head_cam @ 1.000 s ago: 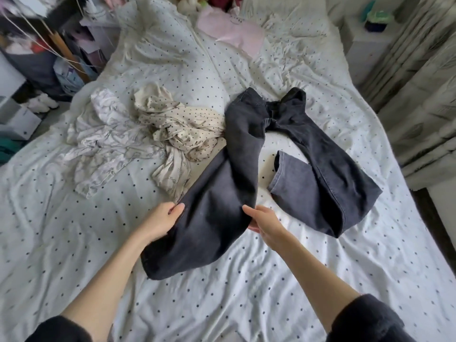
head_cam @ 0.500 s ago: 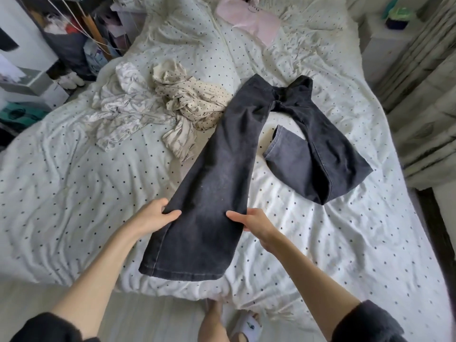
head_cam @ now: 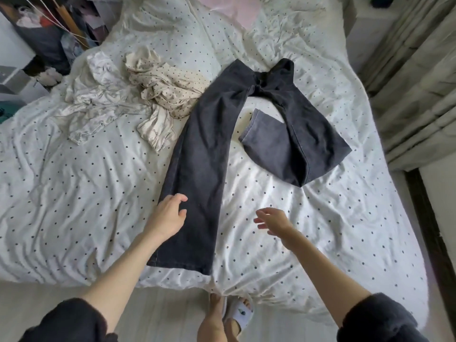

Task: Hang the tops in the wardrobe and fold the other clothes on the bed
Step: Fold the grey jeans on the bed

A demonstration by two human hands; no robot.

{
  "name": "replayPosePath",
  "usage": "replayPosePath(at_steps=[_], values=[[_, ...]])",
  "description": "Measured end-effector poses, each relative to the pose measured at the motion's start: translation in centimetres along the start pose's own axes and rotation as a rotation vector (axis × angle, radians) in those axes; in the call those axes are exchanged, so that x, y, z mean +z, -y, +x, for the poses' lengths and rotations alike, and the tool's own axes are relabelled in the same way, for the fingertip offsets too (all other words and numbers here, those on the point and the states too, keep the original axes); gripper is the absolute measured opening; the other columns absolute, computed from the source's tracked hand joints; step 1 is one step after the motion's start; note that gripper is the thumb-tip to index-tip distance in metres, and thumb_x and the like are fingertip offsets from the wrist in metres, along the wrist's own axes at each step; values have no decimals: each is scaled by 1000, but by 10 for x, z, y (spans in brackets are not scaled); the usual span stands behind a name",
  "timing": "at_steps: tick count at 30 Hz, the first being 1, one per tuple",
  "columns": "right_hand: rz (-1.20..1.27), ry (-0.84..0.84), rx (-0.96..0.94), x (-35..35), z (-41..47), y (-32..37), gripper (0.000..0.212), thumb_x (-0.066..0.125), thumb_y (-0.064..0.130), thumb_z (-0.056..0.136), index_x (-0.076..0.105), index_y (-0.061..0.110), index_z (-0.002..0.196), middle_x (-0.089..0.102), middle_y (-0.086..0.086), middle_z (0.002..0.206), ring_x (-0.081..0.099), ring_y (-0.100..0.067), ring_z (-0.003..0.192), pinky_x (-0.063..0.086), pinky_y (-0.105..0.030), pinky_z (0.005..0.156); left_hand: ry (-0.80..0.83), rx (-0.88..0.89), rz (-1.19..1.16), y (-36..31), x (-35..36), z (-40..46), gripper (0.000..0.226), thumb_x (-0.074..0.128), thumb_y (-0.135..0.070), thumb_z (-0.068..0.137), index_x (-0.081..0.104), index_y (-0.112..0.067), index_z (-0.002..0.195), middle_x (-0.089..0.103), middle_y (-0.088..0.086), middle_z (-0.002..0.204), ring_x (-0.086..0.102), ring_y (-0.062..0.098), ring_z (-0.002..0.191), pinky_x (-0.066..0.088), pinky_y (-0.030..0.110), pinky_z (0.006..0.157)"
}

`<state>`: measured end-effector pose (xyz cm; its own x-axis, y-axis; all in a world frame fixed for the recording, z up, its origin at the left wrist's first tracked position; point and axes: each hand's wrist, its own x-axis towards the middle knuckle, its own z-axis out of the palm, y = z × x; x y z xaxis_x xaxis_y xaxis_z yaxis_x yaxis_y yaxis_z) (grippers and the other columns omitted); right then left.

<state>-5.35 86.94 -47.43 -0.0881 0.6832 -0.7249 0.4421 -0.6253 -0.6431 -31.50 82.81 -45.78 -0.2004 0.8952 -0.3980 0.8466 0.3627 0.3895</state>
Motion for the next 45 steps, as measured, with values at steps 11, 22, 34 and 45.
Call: replayPosePath(at_steps=[11, 22, 34, 45], values=[[30, -341, -20, -122, 77, -51, 38, 38, 30, 100, 46, 14, 134, 48, -5, 137, 39, -24, 132, 36, -38, 102, -177, 701, 441, -188, 123, 119, 54, 43, -12, 93, 31, -12, 145, 22, 6, 155, 15, 23, 144, 13, 40, 114], [-836, -210, -118, -152, 110, -141, 61, 37, 42, 95, 1, 41, 145, -19, 18, 153, -14, -10, 143, 2, -65, 108, -257, 601, 283, -226, 133, 154, 16, 63, -5, 83, 60, -6, 99, 67, 9, 78, 62, 34, 72, 38, 34, 57], [616, -130, 5, -162, 46, -114, 52, 42, 51, 93, 45, 22, 136, 52, -1, 135, 55, -12, 112, 41, -31, 94, 748, -129, -1101, -206, 100, 60, 24, 47, -7, 95, 59, -4, 116, 70, 11, 106, 69, 20, 93, 56, 28, 73], [631, 173, -14, -125, 45, -84, 37, 55, 44, 90, 60, 21, 119, 67, 5, 118, 62, -12, 110, 44, -32, 95, 987, -222, -1029, -137, 68, 49, 39, 51, 2, 89, 54, -8, 127, 63, 17, 121, 61, 33, 111, 54, 44, 86]])
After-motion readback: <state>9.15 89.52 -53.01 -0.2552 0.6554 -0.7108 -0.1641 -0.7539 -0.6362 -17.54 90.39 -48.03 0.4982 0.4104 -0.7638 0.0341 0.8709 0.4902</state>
